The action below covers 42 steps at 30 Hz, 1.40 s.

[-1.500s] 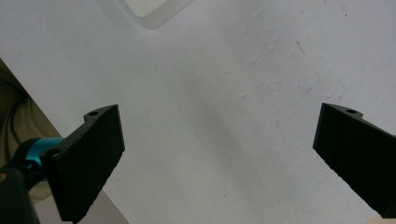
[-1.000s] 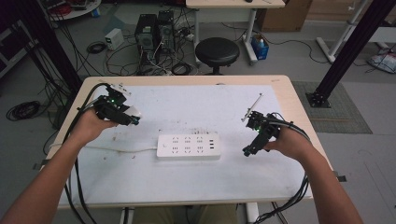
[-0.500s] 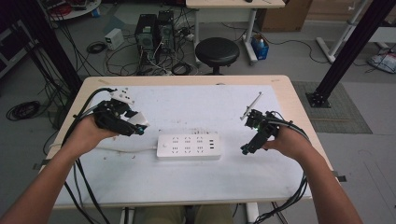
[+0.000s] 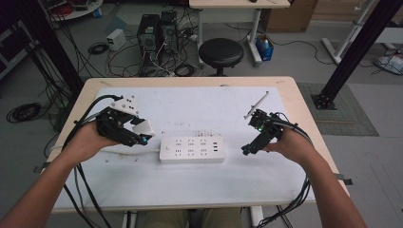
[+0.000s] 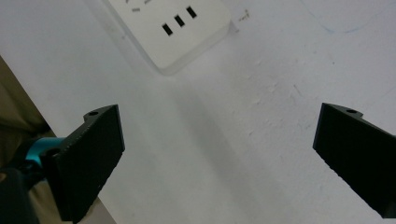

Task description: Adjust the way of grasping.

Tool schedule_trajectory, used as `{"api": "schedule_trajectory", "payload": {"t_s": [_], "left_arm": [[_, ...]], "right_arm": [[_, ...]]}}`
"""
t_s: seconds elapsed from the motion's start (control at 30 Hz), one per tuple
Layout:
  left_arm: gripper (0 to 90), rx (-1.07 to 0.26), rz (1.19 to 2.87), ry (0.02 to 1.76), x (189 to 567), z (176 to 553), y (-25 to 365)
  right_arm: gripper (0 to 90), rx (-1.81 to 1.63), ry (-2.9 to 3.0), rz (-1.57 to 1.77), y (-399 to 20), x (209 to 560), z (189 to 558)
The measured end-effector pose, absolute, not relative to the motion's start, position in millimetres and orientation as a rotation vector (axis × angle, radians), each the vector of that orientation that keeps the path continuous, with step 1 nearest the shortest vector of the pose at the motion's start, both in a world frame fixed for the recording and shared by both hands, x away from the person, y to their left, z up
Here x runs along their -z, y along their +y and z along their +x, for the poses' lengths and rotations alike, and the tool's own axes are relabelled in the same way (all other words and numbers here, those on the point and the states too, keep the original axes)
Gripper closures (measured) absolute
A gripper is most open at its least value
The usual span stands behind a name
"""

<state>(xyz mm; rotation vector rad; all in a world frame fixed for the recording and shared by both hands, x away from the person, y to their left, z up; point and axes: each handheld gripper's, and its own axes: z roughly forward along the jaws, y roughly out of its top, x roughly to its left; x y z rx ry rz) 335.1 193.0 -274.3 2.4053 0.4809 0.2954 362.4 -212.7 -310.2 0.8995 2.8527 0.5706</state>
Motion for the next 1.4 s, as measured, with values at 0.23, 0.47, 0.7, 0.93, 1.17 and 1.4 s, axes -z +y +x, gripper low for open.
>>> {"api": "schedule_trajectory", "payload": {"t_s": [0.23, 0.47, 0.7, 0.93, 1.17, 1.4], "left_arm": [[42.4, -0.269, 2.385, 0.402, 282.6, 339.0, 180.1], [42.4, -0.247, 2.389, 0.313, 288.8, 341.5, 163.3], [42.4, -0.233, 2.366, 0.262, 291.2, 339.6, 143.3], [42.4, -0.22, 2.359, 0.208, 296.7, 337.1, 120.0], [42.4, -0.225, 2.335, 0.178, 298.7, 334.6, 102.9], [42.4, -0.214, 2.288, 0.141, 301.2, 333.1, 88.8]], "right_arm": [[1.4, -0.755, 2.824, 1.027, -212.8, 305.3, 357.5], [1.4, -1.019, 2.772, 1.263, -216.8, 304.8, 353.8], [3.9, -1.308, 2.73, 1.438, -217.2, 305.5, 351.0], [3.9, -1.393, 2.751, 1.456, -203.9, 305.0, 347.9], [3.9, -1.503, 2.751, 1.545, -195.3, 306.5, 348.7], [4.4, -1.602, 2.755, 1.654, -190.3, 314.0, 352.3]]}}
